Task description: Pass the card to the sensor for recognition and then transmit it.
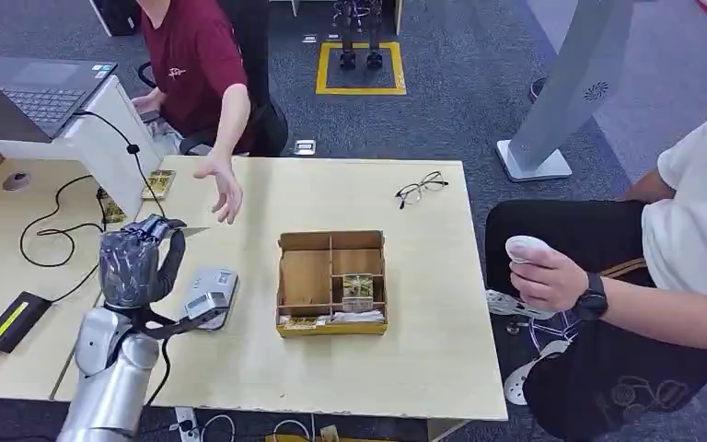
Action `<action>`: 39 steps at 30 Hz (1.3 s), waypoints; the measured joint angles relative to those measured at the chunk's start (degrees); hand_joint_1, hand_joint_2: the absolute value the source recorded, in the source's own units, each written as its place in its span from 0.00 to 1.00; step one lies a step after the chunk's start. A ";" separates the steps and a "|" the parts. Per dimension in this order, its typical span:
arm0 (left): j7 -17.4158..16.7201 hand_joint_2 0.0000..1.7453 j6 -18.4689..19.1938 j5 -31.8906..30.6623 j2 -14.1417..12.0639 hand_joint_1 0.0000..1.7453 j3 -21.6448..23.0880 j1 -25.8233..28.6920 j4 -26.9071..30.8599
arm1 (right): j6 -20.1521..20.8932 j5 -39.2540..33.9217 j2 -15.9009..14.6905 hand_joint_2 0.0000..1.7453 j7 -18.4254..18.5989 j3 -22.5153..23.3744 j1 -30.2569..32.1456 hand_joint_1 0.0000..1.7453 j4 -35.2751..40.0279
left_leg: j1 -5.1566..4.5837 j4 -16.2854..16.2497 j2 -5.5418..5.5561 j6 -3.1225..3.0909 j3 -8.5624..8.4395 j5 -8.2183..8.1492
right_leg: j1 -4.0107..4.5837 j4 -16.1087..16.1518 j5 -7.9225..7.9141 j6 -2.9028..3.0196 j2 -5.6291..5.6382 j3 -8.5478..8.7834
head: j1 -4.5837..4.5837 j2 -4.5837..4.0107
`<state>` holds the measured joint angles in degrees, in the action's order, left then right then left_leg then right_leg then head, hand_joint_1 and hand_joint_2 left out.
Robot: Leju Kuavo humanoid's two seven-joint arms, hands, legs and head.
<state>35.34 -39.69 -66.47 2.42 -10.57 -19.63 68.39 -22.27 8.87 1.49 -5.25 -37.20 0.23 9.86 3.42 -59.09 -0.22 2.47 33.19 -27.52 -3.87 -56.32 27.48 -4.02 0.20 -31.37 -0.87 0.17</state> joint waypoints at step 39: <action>-6.81 1.00 0.26 13.73 3.28 0.00 -6.93 -6.30 -8.48 | -1.59 -2.47 -0.77 1.00 -0.46 -0.81 0.25 0.00 1.51 | -0.01 -0.01 0.01 -0.02 0.03 0.02 | -0.01 0.01 -0.03 -0.02 -0.01 -0.03 | 0.02 0.00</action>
<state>28.53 -39.43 -52.74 5.70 -17.50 -25.93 59.91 -23.87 6.40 0.72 -5.70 -38.01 0.48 11.37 3.41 -59.09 -0.21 2.45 33.22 -27.50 -3.88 -56.31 27.45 -4.04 0.19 -31.40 -0.85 0.17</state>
